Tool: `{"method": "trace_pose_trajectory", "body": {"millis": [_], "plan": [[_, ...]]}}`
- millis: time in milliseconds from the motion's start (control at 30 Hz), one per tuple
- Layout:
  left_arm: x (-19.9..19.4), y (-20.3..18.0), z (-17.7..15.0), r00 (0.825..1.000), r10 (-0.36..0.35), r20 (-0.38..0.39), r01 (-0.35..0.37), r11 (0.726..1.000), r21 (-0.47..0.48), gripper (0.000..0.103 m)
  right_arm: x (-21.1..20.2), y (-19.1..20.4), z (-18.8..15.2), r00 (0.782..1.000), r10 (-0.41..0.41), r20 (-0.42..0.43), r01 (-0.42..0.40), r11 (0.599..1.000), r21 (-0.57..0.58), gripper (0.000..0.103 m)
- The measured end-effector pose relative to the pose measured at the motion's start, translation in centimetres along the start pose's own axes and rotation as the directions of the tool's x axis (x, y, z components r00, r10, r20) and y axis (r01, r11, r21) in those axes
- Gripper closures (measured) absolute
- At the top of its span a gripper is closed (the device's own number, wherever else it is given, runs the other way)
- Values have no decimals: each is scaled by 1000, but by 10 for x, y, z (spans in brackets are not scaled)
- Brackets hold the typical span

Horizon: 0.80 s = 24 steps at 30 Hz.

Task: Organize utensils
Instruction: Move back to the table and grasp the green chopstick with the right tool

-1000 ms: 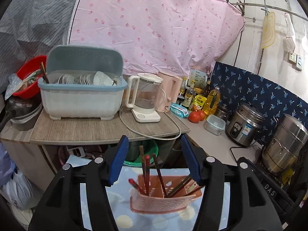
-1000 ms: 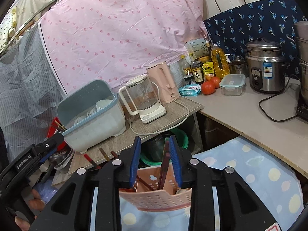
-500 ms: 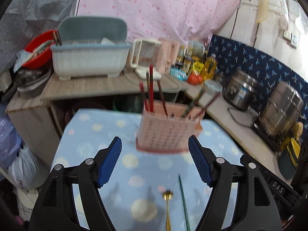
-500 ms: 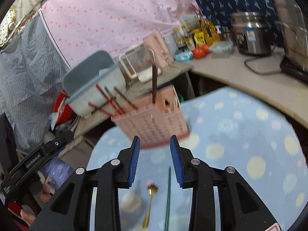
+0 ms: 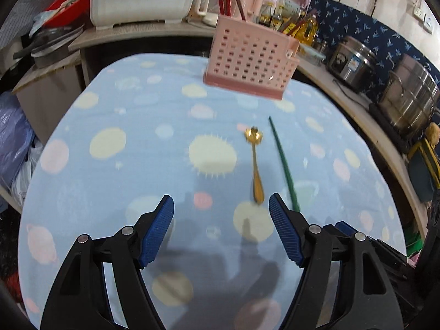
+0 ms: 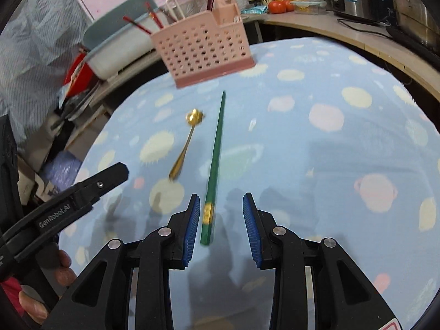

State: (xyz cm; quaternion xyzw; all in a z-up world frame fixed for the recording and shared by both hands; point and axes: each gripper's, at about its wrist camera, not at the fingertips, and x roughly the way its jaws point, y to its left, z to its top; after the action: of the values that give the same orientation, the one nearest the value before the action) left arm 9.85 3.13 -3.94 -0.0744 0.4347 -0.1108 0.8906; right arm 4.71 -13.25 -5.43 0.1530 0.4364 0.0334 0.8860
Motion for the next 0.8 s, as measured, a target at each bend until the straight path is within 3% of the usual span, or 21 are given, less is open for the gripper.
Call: {"method": "trace_pose_trajectory", "body": {"millis": [233,600,800], "plan": [[7,0,-27,996,85,4,-85,995,57,35,5,15,-18,1000,-29,6,30,997,-77,71],[11,0,-34,995,102,-2,-102,993,62,35,17,23,-20,998,-67,14,68,990,-123,71],[13,0,-34,995,95,-3,-94,993,70,32,17,21,-20,997,-80,19,81,990,-114,78]]}}
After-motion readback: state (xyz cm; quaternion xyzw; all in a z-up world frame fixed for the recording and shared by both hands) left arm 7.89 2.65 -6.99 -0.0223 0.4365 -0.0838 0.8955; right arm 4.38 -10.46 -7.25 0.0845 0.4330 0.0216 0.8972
